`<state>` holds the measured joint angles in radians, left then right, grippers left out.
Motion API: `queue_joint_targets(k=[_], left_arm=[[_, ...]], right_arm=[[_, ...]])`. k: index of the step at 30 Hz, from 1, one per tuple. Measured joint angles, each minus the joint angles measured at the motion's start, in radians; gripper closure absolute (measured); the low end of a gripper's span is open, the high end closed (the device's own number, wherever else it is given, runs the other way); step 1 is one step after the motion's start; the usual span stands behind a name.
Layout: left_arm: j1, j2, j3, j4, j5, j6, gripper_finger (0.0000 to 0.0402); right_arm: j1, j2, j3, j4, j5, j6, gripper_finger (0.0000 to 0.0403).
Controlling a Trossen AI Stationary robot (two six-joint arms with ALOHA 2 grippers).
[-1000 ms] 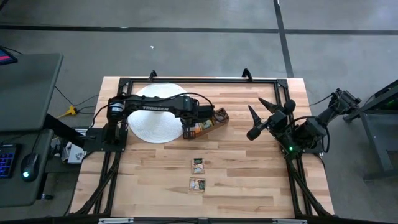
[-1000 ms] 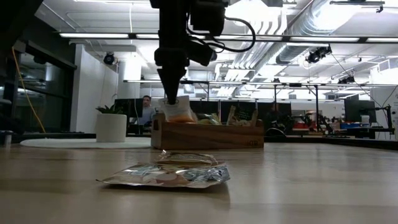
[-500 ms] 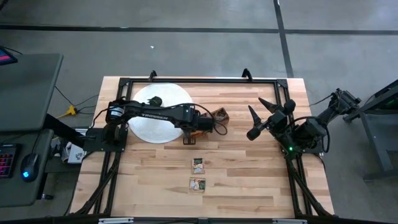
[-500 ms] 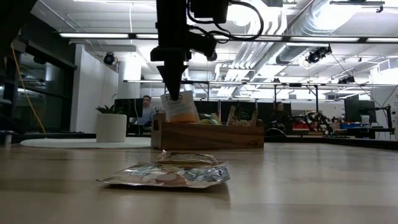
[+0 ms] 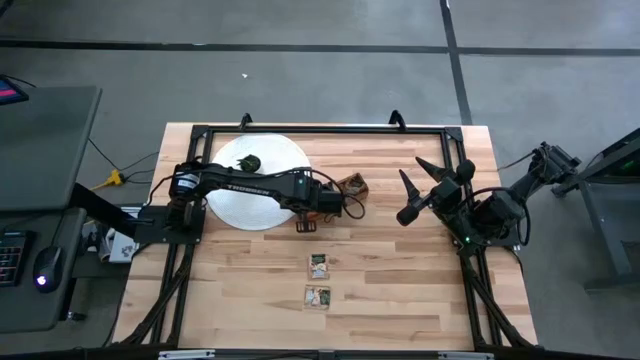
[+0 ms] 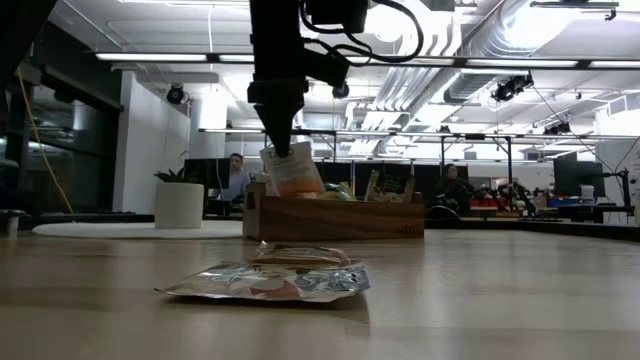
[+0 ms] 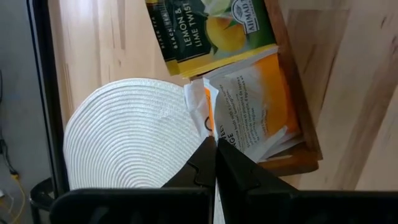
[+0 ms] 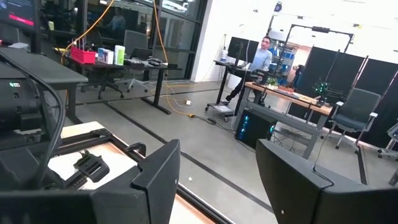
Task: Pick & Place Tea
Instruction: Put the white tea bag into the left section of the wooden organizer
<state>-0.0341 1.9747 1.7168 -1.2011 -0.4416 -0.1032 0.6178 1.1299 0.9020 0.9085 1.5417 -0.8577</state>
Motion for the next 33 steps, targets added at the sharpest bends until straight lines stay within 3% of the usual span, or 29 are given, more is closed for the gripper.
queue_joint_targets(k=[21, 27, 33], left_arm=[[-0.064, 0.121, 0.003, -0.017, 0.042, -0.008, 0.0401], [-0.057, 0.121, 0.079, -0.071, 0.020, 0.008, 0.0401], [-0.022, 0.121, 0.116, -0.068, 0.148, 0.027, 0.0401]], right_arm=[[-0.003, 0.000, 0.000, -0.024, 0.000, 0.002, 0.0196], [-0.003, 0.000, 0.000, -0.034, 0.001, 0.003, 0.0196], [-0.003, 0.000, 0.000, -0.034, 0.001, 0.003, 0.0196]])
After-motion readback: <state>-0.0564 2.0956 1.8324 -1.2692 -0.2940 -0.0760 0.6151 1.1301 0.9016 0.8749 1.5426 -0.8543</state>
